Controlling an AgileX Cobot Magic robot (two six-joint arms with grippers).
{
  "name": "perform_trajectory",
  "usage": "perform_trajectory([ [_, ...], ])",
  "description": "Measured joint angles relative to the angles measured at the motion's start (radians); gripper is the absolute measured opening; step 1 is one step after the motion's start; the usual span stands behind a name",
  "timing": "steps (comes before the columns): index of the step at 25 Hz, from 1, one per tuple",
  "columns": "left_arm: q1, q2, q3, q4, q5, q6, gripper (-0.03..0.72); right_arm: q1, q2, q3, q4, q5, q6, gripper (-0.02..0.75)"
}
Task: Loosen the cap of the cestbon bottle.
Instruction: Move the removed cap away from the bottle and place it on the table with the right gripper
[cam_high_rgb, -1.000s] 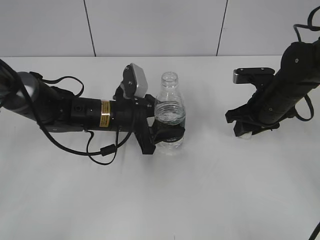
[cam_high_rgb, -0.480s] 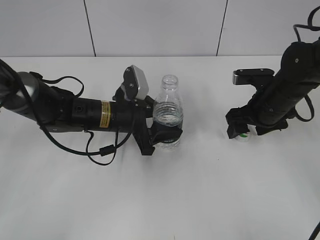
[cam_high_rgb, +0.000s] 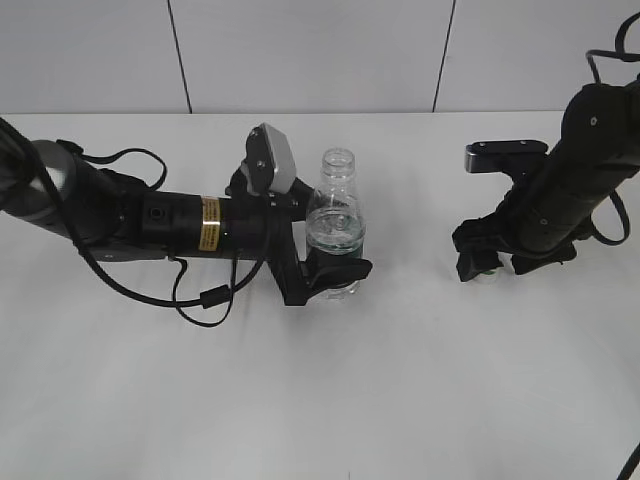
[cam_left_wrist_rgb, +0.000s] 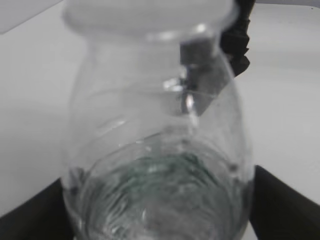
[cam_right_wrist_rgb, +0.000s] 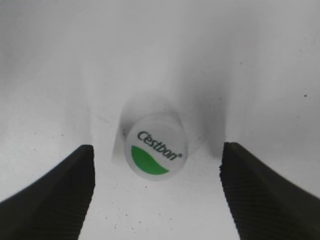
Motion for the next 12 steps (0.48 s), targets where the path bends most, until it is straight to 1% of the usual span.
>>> perform_trajectory([
  [2, 0.0, -0.001, 0.0, 0.003, -0.002, -0.003, 0.591, 0.0, 0.0, 0.0, 0.0, 0.004, 0.0, 0.596],
  [5, 0.006, -0.001, 0.0, 0.041, -0.006, -0.017, 0.591, 0.0, -0.001, 0.0, 0.0, 0.007, 0.0, 0.596],
  [12, 0.08, -0.027, 0.0, 0.182, -0.051, -0.079, 0.591, 0.0, -0.054, 0.0, 0.0, 0.011, -0.004, 0.595],
])
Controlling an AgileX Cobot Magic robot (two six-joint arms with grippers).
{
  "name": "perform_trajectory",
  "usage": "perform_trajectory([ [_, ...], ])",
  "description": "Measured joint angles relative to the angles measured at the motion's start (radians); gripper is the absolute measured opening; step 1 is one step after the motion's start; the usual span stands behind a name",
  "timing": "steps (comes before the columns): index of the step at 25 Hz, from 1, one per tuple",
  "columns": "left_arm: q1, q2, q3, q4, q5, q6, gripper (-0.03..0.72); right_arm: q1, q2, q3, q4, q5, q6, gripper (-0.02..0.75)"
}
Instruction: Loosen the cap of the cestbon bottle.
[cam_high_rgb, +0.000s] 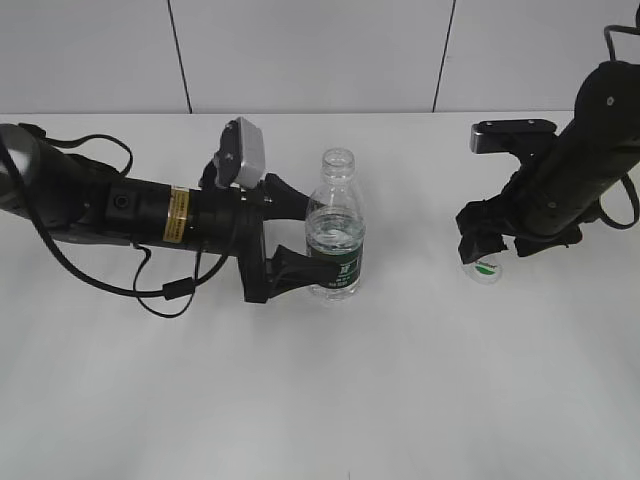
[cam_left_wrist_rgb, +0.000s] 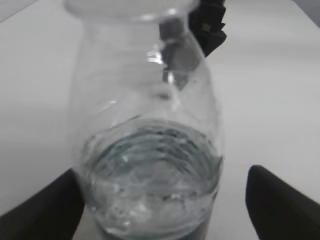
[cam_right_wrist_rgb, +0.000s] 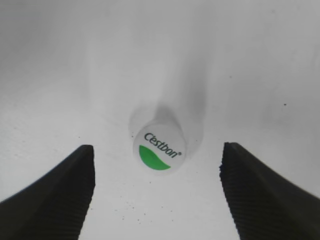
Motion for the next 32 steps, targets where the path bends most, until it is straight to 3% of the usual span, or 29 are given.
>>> perform_trajectory([
  [7, 0.081, -0.006, 0.0, 0.2, 0.0, -0.085, 0.591, 0.0, -0.023, -0.001, 0.0, -0.003, 0.0, 0.595],
  [12, 0.128, -0.035, 0.0, 0.277, 0.028, -0.104, 0.591, 0.0, -0.032, -0.024, -0.001, -0.014, -0.001, 0.594],
  [20, 0.134, -0.169, 0.0, 0.31, 0.476, -0.109, 0.591, 0.0, -0.066, -0.081, -0.006, -0.031, -0.001, 0.594],
  [25, 0.134, -0.214, 0.0, 0.142, 0.846, -0.142, 0.589, 0.0, -0.077, -0.09, -0.007, -0.043, -0.001, 0.594],
  [32, 0.135, -0.263, 0.001, -0.249, 1.225, -0.146, 0.554, 0.0, -0.077, -0.09, -0.011, -0.045, -0.002, 0.594],
])
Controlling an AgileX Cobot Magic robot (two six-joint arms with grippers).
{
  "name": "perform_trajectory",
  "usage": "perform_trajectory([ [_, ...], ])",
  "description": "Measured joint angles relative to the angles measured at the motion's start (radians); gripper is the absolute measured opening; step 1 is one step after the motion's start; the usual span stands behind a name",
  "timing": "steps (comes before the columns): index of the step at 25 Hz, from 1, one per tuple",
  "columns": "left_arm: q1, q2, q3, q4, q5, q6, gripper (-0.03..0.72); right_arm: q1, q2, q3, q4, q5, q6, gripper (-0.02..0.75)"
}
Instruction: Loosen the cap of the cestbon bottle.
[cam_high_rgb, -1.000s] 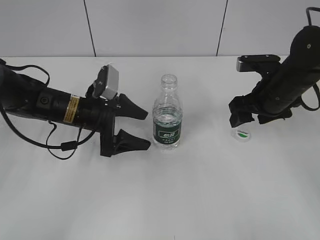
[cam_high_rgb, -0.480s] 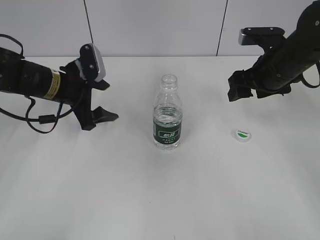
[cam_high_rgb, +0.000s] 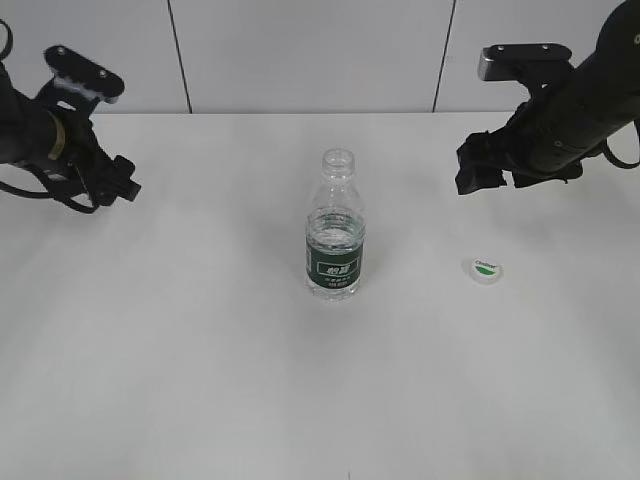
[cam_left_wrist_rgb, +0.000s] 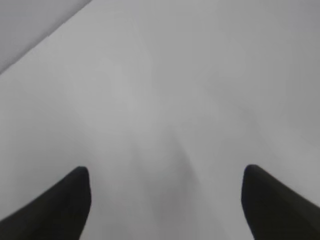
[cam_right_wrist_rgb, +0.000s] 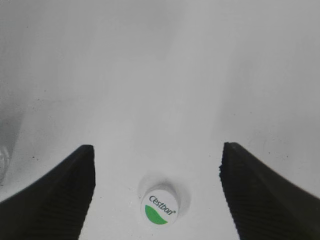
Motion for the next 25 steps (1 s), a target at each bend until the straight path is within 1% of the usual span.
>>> perform_trajectory([
  [2, 0.0, -0.018, 0.0, -0.079, 0.056, 0.01, 0.551, 0.0, 0.0, 0.0, 0.0, 0.0, -0.001, 0.594],
  [4, 0.0, -0.042, 0.0, -0.162, 0.102, 0.055, 0.549, 0.0, -0.001, 0.0, -0.006, 0.001, -0.009, 0.594],
  [7, 0.0, -0.087, 0.0, -0.321, 0.155, 0.176, 0.548, 0.0, -0.017, -0.002, -0.039, 0.016, -0.027, 0.594],
  [9, 0.0, -0.121, 0.0, -0.426, 0.196, 0.277, 0.548, 0.0, -0.033, -0.019, -0.064, 0.043, -0.032, 0.594],
  [14, 0.008, -0.183, 0.0, -0.657, 0.34, 0.493, 0.548, 0.0, -0.06, -0.125, -0.093, 0.177, -0.035, 0.592],
  [18, 0.034, -0.205, -0.001, -0.793, 0.493, 0.622, 0.548, -0.014, -0.061, -0.218, -0.094, 0.296, -0.036, 0.591],
  [20, 0.056, -0.216, -0.001, -0.856, 0.548, 0.662, 0.548, -0.038, -0.061, -0.259, -0.094, 0.378, -0.036, 0.591],
  [22, 0.073, -0.237, -0.001, -0.888, 0.59, 0.675, 0.548, -0.073, -0.061, -0.297, -0.094, 0.459, -0.031, 0.591],
  [25, 0.087, -0.28, -0.001, -0.904, 0.637, 0.678, 0.548, -0.127, -0.061, -0.324, -0.096, 0.565, -0.017, 0.591],
])
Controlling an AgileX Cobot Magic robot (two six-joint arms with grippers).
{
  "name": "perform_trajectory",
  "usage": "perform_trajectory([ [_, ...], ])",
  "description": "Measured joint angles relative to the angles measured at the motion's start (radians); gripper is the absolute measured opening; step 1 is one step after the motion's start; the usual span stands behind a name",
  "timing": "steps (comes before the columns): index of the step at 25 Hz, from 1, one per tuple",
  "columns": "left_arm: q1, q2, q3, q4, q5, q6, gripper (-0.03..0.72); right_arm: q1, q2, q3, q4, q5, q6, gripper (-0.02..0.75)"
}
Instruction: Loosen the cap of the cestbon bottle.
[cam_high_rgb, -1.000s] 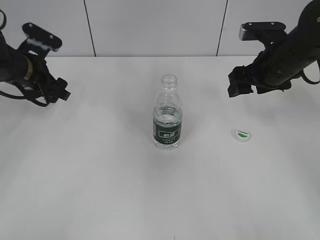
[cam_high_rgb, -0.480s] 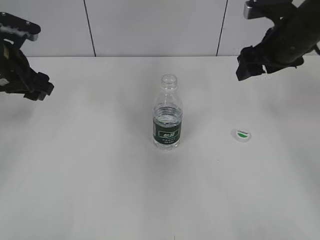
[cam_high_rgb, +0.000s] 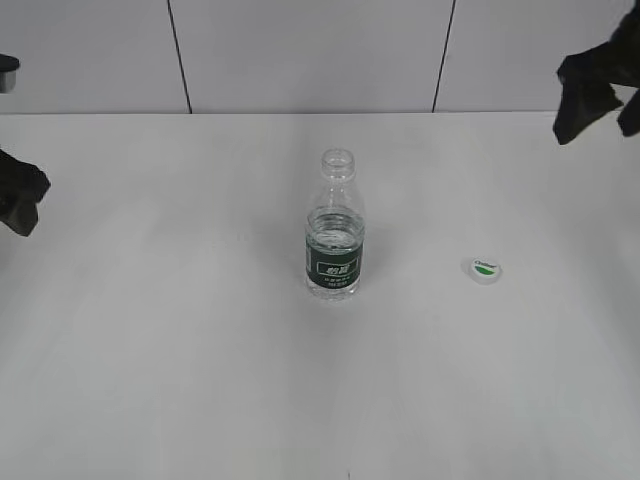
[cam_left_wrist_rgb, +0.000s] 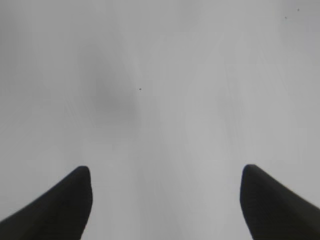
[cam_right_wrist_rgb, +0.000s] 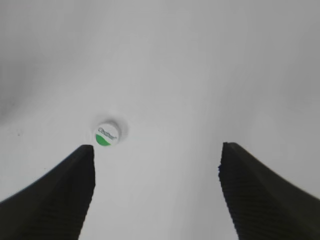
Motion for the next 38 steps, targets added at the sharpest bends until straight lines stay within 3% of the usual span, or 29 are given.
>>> perform_trajectory([
  [5, 0.0, -0.07, 0.0, -0.007, 0.087, 0.004, 0.548, -0.049, -0.002, -0.001, -0.044, 0.157, 0.004, 0.591],
  [13, 0.0, -0.123, 0.0, -0.028, 0.252, 0.028, 0.548, -0.052, -0.112, 0.028, -0.058, 0.183, 0.008, 0.591],
  [20, 0.001, -0.215, 0.114, -0.126, 0.295, 0.056, 0.548, -0.053, -0.326, 0.259, -0.036, 0.183, 0.016, 0.59],
  [28, 0.001, -0.477, 0.31, -0.131, 0.293, 0.074, 0.548, -0.053, -0.618, 0.484, -0.029, 0.134, 0.044, 0.59],
  [38, 0.001, -0.888, 0.429, -0.132, 0.284, 0.075, 0.548, -0.053, -0.872, 0.713, -0.029, 0.11, 0.054, 0.59],
])
